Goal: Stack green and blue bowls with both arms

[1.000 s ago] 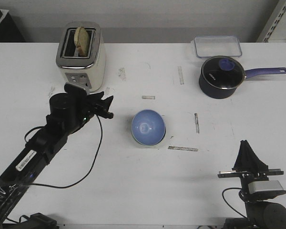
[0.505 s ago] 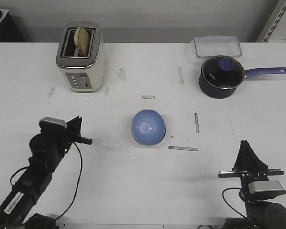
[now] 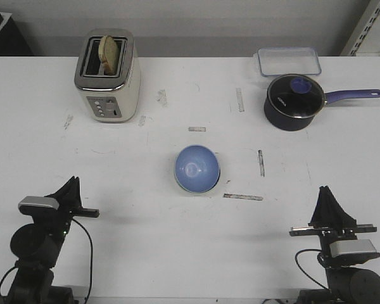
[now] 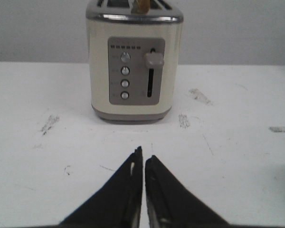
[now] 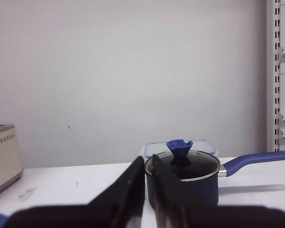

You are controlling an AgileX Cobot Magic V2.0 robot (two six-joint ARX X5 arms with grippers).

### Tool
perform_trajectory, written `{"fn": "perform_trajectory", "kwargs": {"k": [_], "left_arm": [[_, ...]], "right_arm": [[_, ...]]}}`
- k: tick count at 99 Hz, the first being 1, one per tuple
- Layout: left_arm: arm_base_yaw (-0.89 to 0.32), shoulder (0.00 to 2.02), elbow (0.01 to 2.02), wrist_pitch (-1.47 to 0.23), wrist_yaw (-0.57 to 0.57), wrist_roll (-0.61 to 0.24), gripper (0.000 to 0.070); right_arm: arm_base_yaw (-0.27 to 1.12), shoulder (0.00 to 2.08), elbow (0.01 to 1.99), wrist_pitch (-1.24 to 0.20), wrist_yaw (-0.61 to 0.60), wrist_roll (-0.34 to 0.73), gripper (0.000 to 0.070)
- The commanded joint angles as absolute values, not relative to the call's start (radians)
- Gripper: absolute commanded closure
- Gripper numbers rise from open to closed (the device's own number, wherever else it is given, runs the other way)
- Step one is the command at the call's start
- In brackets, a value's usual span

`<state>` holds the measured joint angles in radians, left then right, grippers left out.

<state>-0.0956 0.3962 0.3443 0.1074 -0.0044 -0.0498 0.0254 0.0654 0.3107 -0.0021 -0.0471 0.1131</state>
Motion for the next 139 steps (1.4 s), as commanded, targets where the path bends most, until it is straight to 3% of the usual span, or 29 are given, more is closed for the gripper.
{"fn": "perform_trajectory", "kwargs": {"k": [1, 64, 139], "left_arm": [[-0.096, 0.359, 0.352, 0.105, -0.006, -0.042, 0.0699], [-0.096, 0.135, 0.341, 0.084, -0.004, -0.041, 0.0699], [-0.015, 0.003, 0.013, 0.156, -0.024, -0.042, 0.0699]], "right_arm": [[0.025, 0.062, 0.316, 0.007, -0.044, 0.128, 0.0687], [0.025, 0.061, 0.316, 0.007, -0.044, 0.128, 0.0687], [0.025, 0.06, 0.316, 0.007, -0.044, 0.128, 0.0687]]}}
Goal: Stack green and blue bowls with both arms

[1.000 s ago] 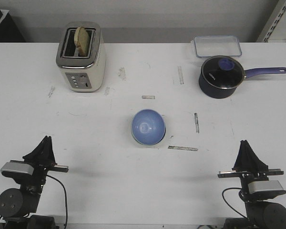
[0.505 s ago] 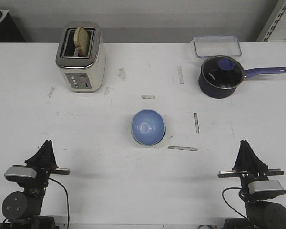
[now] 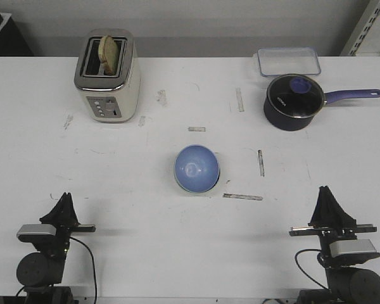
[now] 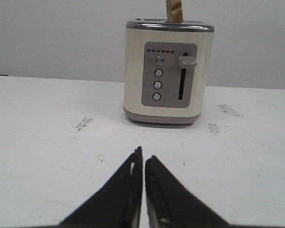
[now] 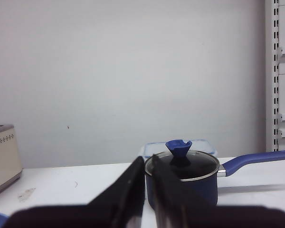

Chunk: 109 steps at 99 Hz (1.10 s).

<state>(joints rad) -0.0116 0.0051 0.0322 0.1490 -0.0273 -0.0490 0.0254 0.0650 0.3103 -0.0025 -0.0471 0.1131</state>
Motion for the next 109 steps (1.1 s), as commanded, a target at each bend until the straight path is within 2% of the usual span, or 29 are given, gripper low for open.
{"fn": "perform_trajectory", "kwargs": {"k": [1, 15, 109], "left_arm": [[-0.015, 0.003, 0.013, 0.15, -0.023, -0.042, 0.0699], [-0.016, 0.003, 0.013, 0.07, -0.027, -0.042, 0.0699], [-0.016, 0.003, 0.013, 0.076, -0.027, -0.042, 0.0699]], "right_arm": [[0.025, 0.06, 0.316, 0.007, -0.044, 0.128, 0.0687], [0.025, 0.06, 0.316, 0.007, -0.044, 0.128, 0.0687], [0.025, 0.06, 0.316, 0.007, -0.044, 0.128, 0.0687]]}}
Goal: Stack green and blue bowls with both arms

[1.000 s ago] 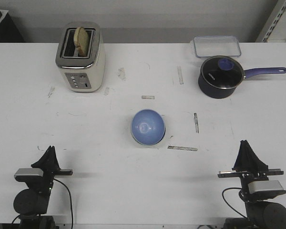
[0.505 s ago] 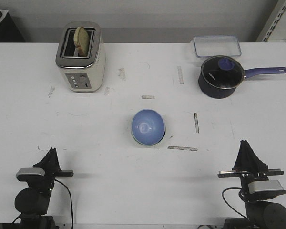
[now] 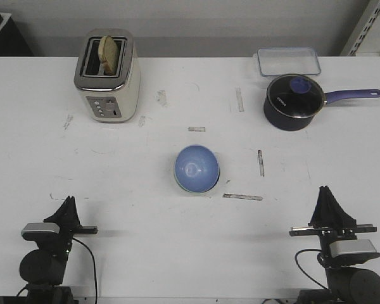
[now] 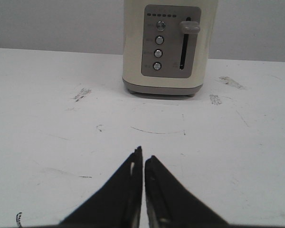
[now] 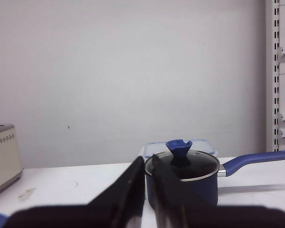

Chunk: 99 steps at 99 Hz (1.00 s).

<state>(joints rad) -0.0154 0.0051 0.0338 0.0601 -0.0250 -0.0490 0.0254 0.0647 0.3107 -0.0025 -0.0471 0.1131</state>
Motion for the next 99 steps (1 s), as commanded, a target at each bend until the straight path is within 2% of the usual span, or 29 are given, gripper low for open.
{"fn": "perform_trajectory", "kwargs": {"k": [1, 29, 53, 71, 80, 99], "left_arm": [[-0.016, 0.003, 0.013, 0.076, -0.027, -0.042, 0.0699], [-0.016, 0.003, 0.013, 0.076, -0.027, -0.042, 0.0699], [-0.016, 0.003, 0.013, 0.076, -0.027, -0.042, 0.0699], [-0.016, 0.003, 0.013, 0.076, -0.027, -0.042, 0.0699], [-0.016, 0.003, 0.013, 0.076, -0.027, -0.042, 0.0699], [-0.016, 0.003, 0.013, 0.076, -0.027, -0.042, 0.0699]], "right_arm": [[0.025, 0.06, 0.316, 0.007, -0.045, 0.128, 0.0687], [-0.006, 0.039, 0.287, 0.001, -0.052, 0.127, 0.0687], [-0.008, -0.001, 0.12, 0.025, -0.052, 0.127, 0.0687], [-0.008, 0.001, 0.012, 0.098, -0.053, 0.127, 0.0687], [-0.008, 0.001, 0.012, 0.07, -0.056, 0.125, 0.0687], [-0.008, 0.001, 0.012, 0.074, -0.052, 0.065, 0.0687]]}}
